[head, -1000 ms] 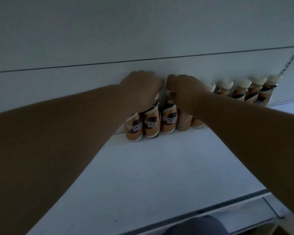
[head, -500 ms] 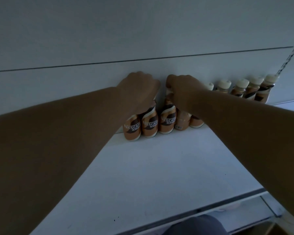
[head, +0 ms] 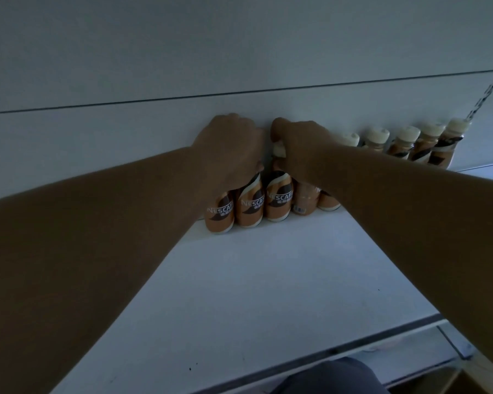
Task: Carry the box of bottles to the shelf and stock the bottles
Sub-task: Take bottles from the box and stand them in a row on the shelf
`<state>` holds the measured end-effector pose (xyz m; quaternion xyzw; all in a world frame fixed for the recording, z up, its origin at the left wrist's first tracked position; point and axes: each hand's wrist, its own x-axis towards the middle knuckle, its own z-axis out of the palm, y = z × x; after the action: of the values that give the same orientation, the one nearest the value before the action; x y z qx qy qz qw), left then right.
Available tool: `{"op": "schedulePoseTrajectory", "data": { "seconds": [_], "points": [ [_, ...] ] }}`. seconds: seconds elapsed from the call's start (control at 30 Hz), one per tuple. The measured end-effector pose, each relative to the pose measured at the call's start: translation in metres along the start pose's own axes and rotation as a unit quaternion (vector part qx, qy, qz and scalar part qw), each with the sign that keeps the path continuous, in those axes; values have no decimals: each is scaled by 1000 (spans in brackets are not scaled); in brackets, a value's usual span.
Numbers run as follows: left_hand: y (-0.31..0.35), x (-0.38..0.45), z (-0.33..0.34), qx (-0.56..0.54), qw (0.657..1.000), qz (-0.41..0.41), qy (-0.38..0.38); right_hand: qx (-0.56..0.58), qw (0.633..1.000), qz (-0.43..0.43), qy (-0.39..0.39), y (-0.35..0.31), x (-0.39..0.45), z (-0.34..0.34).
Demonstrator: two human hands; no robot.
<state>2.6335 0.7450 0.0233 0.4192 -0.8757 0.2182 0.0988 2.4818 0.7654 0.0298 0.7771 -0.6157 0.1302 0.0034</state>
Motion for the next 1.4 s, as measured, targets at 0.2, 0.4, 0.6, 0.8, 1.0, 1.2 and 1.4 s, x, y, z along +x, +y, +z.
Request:
{"op": "schedulePoseTrajectory", "data": {
  "seconds": [0.2, 0.4, 0.6, 0.8, 1.0, 1.2, 1.4],
  "points": [
    [1, 0, 2, -15, 1000, -12, -9, 15, 1000, 6, 5, 2, 0, 1],
    [-5, -2, 2, -44, 999, -7, -11, 20, 1000, 11, 5, 0, 3, 2],
    [-3, -4, 1, -59, 998, -18, -13, 23, 1000, 15, 8, 0, 2, 3],
    [1, -6, -1, -45, 999, -20, -17, 30, 999, 28, 13, 5, -3, 5],
    [8, -7, -7, -56, 997, -56, -15, 39, 997, 39, 49, 24, -21, -2],
    [20, 7, -15, -100, 994, -43, 14, 39, 994, 40, 98, 47, -31, -6],
    [42, 33, -7, -79, 995, -52, -20, 21, 996, 43, 79, 66, -28, -6]
  ]
}}
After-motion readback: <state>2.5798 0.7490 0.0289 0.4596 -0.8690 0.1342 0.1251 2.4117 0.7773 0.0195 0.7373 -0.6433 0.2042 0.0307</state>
